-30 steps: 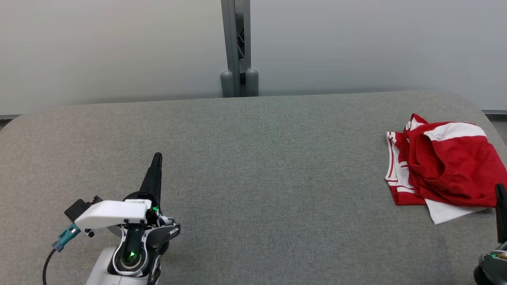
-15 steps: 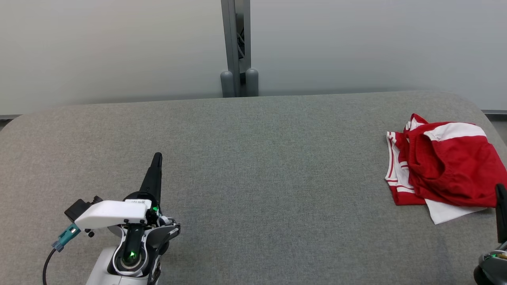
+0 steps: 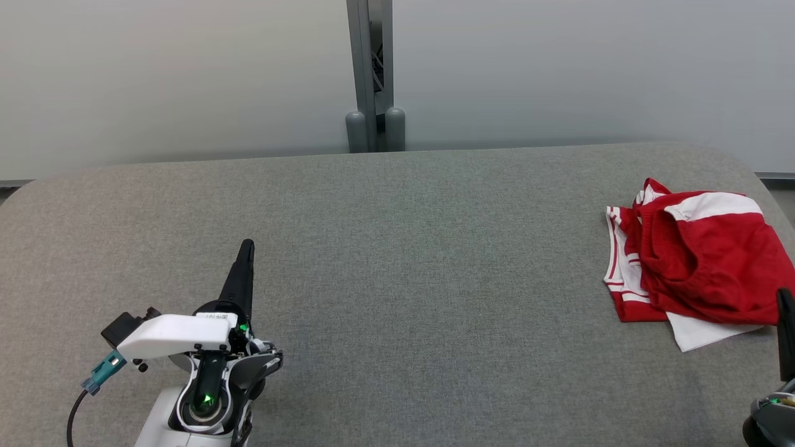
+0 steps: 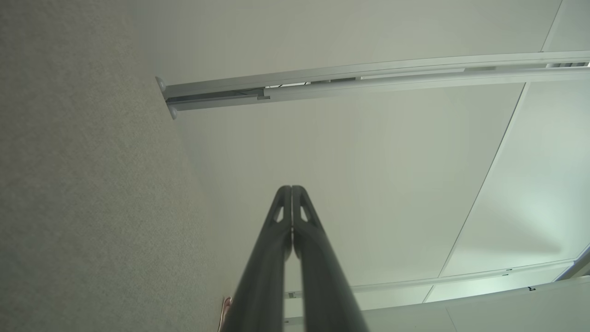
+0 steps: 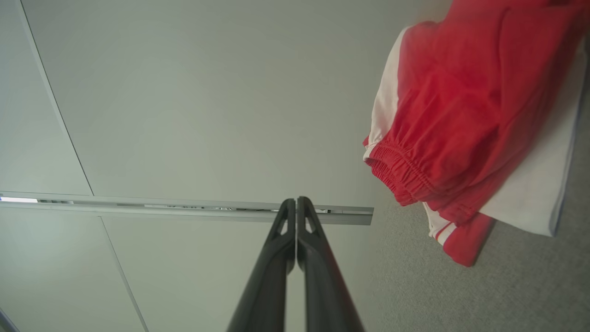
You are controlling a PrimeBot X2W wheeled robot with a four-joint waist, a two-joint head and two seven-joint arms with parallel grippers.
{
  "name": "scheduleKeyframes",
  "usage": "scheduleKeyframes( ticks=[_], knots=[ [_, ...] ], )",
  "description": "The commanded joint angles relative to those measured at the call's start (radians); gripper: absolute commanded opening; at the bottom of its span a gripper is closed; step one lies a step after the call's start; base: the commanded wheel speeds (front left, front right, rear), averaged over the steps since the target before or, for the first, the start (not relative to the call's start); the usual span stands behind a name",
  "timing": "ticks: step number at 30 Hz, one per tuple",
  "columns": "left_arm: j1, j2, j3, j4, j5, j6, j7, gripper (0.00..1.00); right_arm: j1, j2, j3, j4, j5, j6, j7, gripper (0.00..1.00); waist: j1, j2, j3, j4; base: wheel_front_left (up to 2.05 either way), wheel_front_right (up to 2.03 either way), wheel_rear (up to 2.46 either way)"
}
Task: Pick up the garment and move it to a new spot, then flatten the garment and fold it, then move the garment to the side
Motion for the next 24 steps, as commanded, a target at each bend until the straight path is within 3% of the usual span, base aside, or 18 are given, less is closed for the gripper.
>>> scheduleKeyframes(
  ticks=[1,24],
  knots=[
    [-0.016,0.006,0.001,-0.001,-0.002,-0.004,0.001,0.00,-0.008,-0.009,-0.001,0.002,0.006,0.000,0.002,0.00,0.0000,0.0000,0.000,0.000,0.00,0.00,0.00],
    [-0.016,0.006,0.001,-0.001,-0.002,-0.004,0.001,0.00,-0.008,-0.009,-0.001,0.002,0.006,0.000,0.002,0.00,0.0000,0.0000,0.000,0.000,0.00,0.00,0.00]
  ],
)
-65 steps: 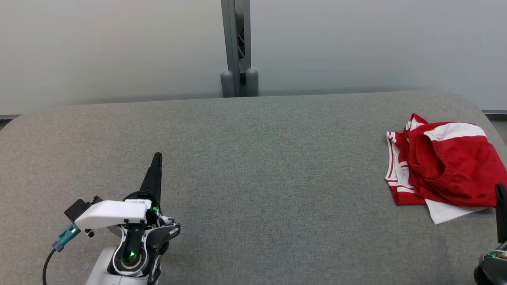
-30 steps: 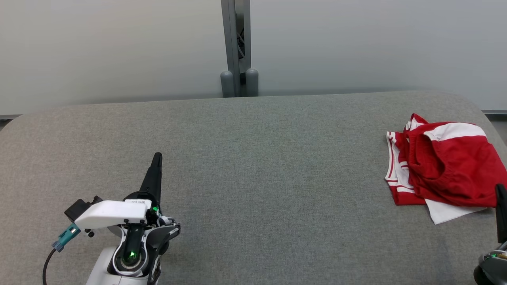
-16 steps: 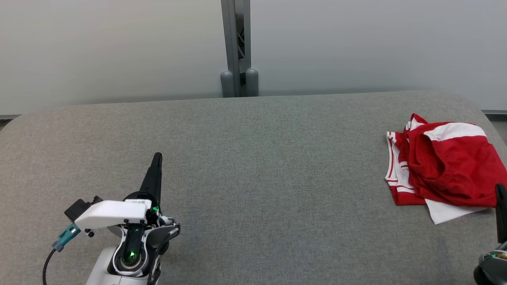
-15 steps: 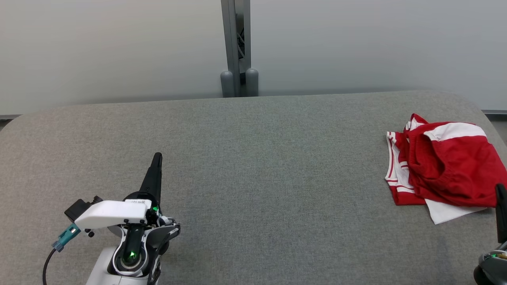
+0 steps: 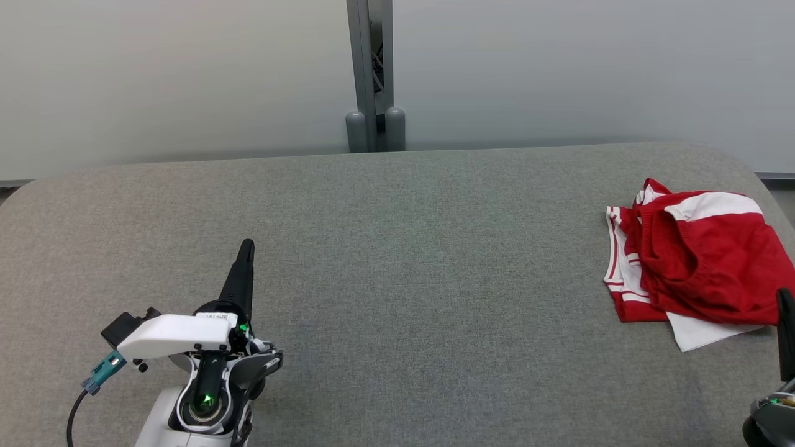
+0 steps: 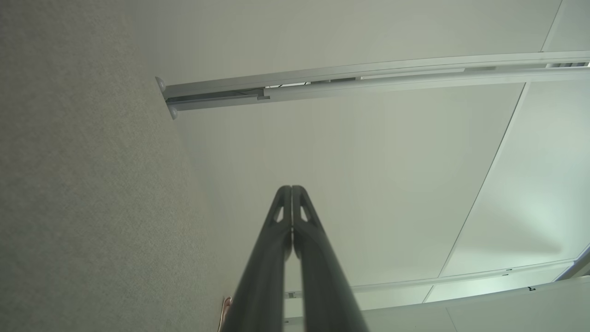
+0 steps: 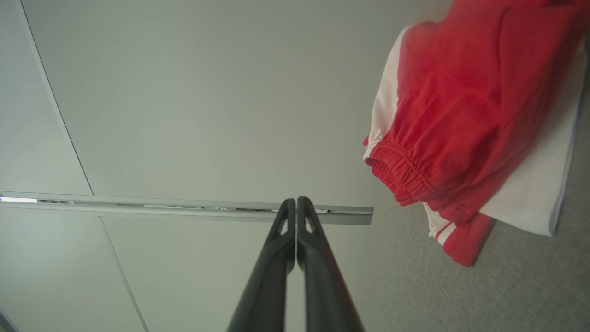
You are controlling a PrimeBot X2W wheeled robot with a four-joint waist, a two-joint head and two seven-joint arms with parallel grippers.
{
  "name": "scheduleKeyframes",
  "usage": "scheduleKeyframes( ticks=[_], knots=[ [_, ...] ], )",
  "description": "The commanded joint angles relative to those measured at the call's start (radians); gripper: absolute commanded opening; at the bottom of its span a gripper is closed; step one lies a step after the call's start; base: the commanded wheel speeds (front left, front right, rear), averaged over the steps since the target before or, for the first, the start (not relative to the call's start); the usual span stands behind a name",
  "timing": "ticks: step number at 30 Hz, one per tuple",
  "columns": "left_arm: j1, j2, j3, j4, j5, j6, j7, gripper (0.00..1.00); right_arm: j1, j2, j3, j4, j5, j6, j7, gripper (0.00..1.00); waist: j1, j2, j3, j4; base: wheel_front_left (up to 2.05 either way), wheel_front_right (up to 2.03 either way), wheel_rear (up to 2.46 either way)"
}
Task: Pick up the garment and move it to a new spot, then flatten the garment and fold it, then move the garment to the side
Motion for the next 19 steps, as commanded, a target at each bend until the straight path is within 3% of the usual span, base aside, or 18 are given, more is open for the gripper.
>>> scheduleKeyframes(
  ticks=[1,19],
  knots=[
    [-0.016,0.006,0.001,-0.001,-0.002,-0.004,0.001,0.00,-0.008,-0.009,-0.001,0.002,0.006,0.000,0.002,0.00,0.0000,-0.0001,0.000,0.000,0.00,0.00,0.00],
    [-0.016,0.006,0.001,-0.001,-0.002,-0.004,0.001,0.00,-0.008,-0.009,-0.001,0.002,0.006,0.000,0.002,0.00,0.0000,-0.0001,0.000,0.000,0.00,0.00,0.00]
  ],
)
